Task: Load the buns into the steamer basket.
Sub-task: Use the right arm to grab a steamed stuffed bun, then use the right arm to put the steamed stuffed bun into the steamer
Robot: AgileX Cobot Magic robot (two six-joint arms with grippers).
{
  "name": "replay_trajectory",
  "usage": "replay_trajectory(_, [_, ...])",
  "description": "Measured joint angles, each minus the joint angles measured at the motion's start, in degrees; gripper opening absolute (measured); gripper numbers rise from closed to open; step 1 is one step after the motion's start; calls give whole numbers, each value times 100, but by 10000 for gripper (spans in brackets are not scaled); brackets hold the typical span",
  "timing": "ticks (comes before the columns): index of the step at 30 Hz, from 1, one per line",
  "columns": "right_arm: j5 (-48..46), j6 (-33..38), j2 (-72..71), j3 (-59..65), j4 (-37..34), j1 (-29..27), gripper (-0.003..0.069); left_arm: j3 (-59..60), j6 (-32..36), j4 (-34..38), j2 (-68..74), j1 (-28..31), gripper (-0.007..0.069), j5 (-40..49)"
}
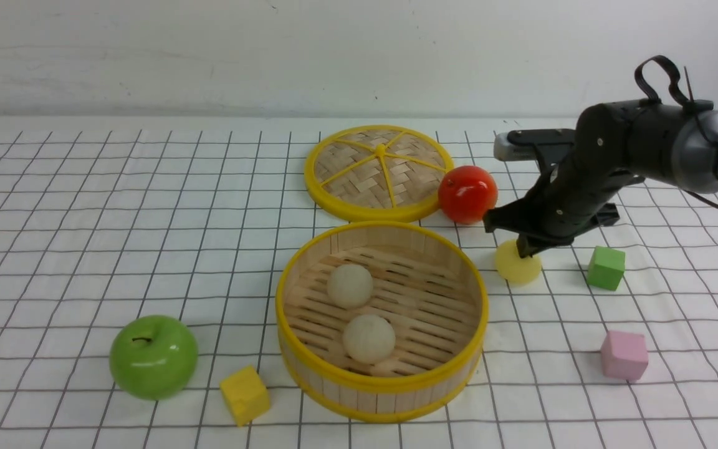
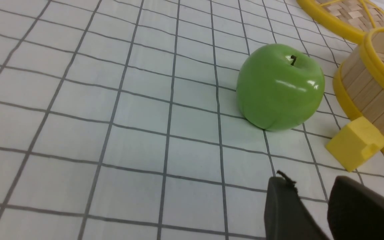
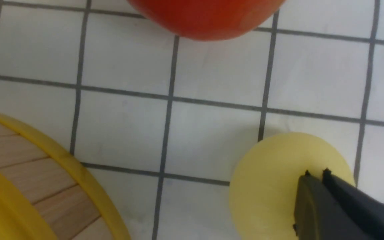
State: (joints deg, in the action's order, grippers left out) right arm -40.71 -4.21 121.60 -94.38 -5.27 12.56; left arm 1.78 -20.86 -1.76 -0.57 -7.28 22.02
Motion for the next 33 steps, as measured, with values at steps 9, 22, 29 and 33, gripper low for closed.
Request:
replay_trajectory(9, [-88, 606, -737, 0, -1318, 77, -14, 0, 0, 0, 0, 0, 210, 0])
replay_trajectory(22, [-257, 1574, -821, 226, -2552, 988, -8, 0, 0, -5, 0, 0, 218, 0])
replay_trajectory(29, [-141, 1392, -501, 298, -2540, 988, 66, 0, 0, -5, 0, 0, 223, 0])
replay_trajectory(33, [-92, 1228, -568, 298, -2528, 988, 197, 0, 0, -5, 0, 0, 227, 0])
